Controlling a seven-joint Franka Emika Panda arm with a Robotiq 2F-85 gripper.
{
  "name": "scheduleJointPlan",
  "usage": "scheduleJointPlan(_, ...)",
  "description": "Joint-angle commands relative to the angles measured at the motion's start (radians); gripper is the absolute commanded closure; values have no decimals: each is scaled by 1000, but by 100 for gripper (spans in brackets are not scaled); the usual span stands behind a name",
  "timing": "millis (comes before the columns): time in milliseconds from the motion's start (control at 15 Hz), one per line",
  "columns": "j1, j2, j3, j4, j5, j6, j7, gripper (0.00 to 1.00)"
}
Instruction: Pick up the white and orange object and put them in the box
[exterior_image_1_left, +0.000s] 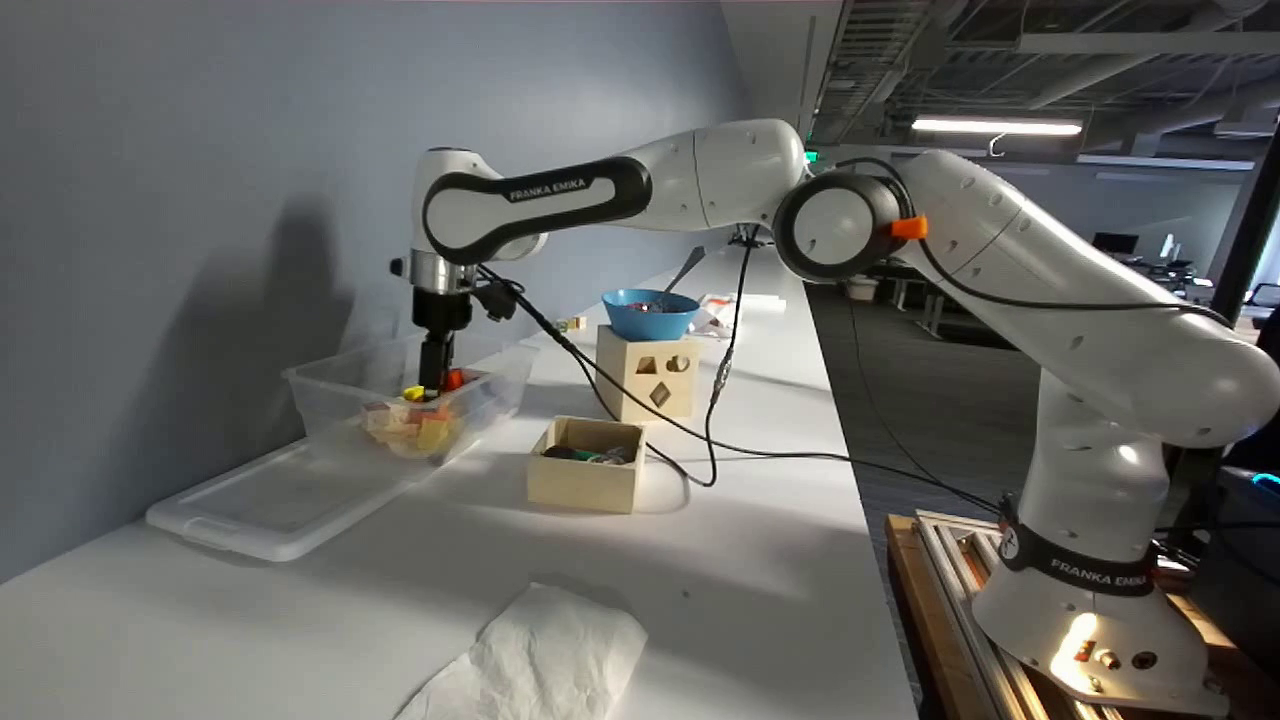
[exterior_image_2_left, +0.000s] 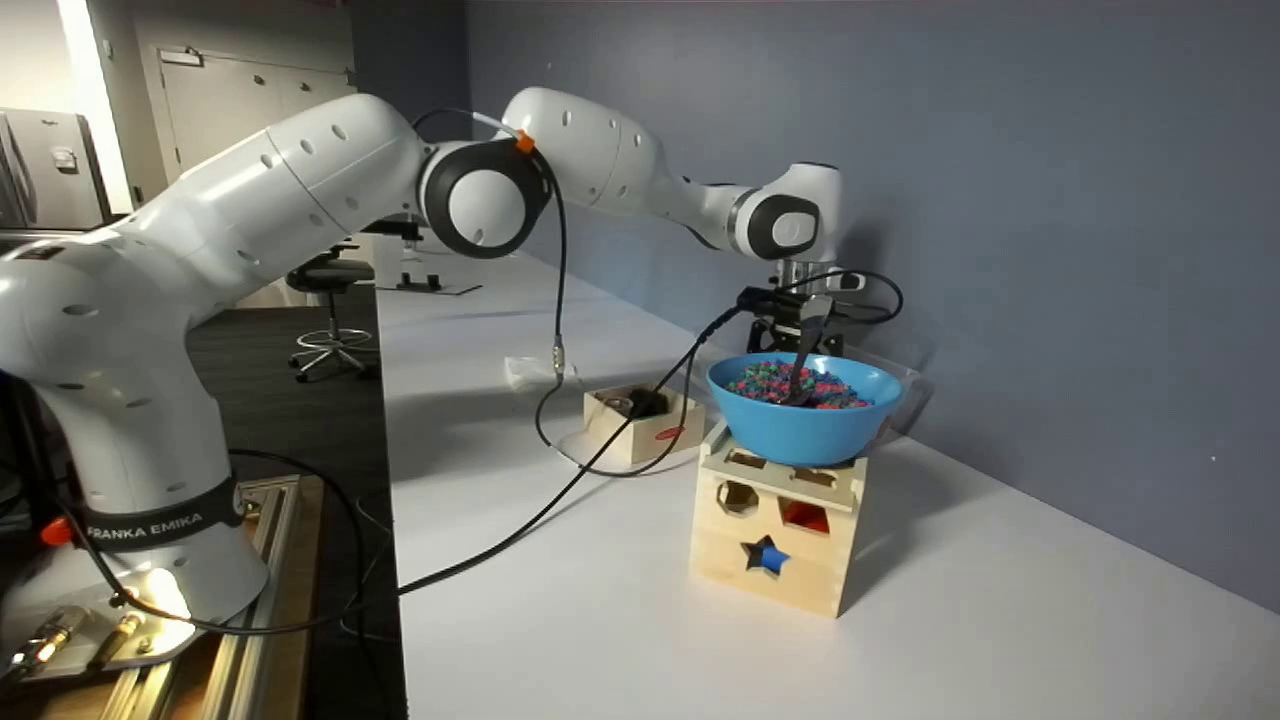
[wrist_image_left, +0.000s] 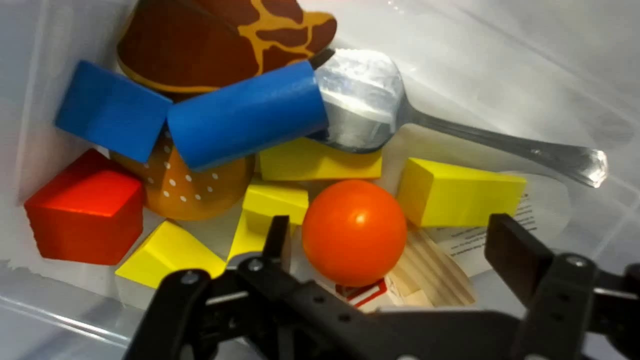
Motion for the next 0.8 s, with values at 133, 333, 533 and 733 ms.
scheduleJointPlan(133, 13, 84, -31, 132, -9, -66, 84, 0)
scheduleJointPlan(333, 15, 113, -40, 175, -11, -68, 104, 12)
scheduleJointPlan(533, 19, 128, -49, 204, -16, -70, 114, 41)
scheduleJointPlan(733, 23, 131, -58, 220, -16, -68, 117, 62)
